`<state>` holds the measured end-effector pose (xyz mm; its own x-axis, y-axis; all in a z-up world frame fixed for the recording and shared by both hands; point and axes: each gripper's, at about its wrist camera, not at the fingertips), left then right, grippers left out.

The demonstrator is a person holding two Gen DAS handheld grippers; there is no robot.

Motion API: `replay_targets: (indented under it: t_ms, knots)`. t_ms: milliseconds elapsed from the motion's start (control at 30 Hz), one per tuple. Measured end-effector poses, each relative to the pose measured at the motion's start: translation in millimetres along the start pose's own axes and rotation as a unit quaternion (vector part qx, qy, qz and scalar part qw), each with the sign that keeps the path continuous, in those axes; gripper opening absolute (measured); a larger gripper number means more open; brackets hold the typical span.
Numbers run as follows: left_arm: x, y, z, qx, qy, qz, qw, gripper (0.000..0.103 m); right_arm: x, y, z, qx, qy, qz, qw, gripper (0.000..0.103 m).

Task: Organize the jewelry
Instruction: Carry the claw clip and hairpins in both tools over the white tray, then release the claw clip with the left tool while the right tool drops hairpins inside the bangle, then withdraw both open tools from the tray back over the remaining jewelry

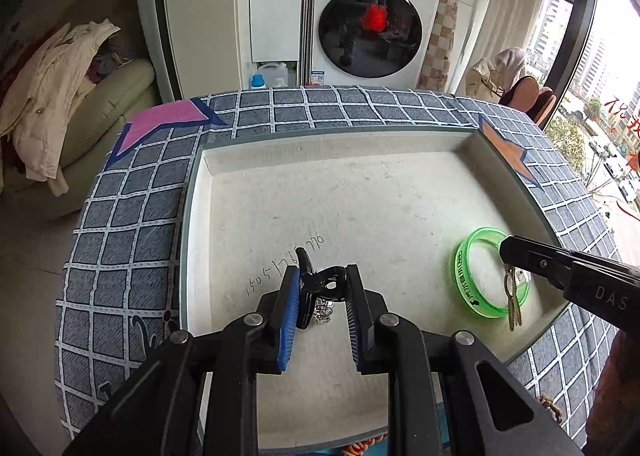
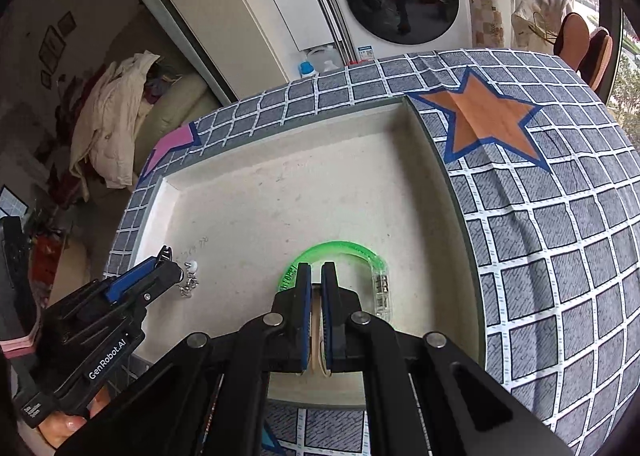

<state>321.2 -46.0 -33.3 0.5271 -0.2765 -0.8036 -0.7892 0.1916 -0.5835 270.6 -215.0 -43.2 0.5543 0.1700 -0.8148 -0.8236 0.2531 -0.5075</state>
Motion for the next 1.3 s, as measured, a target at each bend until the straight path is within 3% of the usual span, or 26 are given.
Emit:
replay_targets:
  t_ms: [300,467,533,600,633,1033,1067,1100,1133,1300]
  knots:
    - [11.5,9.0,-4.2,0.023,-0.043,-0.001,0.9988,0.041,16.1,4.0,-1.1,-0.001,0.013,0.008,1.0,0.006]
    - [5.9,10.4,-1.2,0.015,-0.044,-0.003,0.9989,0.041,10.2,5.5,0.6,-0.002,0.005,0.004,1.0,0.007]
    - [0.7,10.2,-1.5,0.013,-0.043,-0.01,0.9989,0.042,2.1,5.7,0.5,0.002,-0.005,-0.006,1.0,0.014]
    - [-5.1,9.9,-1.8,0.01,-0.041,-0.017,0.999,0.042,-7.9,6.7,-0.7,0.008,-0.01,-0.018,1.0,0.048]
    - [-8.0,9.9,-2.1,0.009,-0.039,-0.019,0.999,0.042,-13.4,7.6,-1.3,0.011,-0.011,-0.025,1.0,0.052]
    - [-35.0,21.6,-8.3,0.013,-0.017,-0.031,0.9993,0.042,-59.0,38.3,-9.5,0.027,-0.025,-0.048,0.998,0.053]
    - [-38.2,24.2,-8.1,0.014,-0.016,-0.032,0.9993,0.056,-61.6,41.9,-9.9,0.028,-0.026,-0.048,0.998,0.053]
    - [-41.9,27.4,-7.0,0.013,-0.016,-0.033,0.9993,0.096,-63.7,45.6,-9.7,0.028,-0.026,-0.048,0.998,0.054]
    - [-47.6,30.9,-5.3,0.007,-0.017,-0.039,0.9991,0.103,-66.2,48.9,-9.5,0.028,-0.027,-0.048,0.998,0.054]
    - [-74.4,47.6,0.1,0.005,-0.016,-0.057,0.9982,0.103,-76.7,66.9,-6.5,0.023,-0.029,-0.046,0.998,0.055]
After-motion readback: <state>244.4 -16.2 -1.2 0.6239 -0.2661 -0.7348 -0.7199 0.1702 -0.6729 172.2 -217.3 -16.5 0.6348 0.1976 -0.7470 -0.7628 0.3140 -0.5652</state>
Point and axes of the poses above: each gripper's, at about its wrist camera, not at the fingertips, and x roughly the way its jaws point, z to its left, y to its underside, and after that the axes turned 3 degrees about y, right-handed
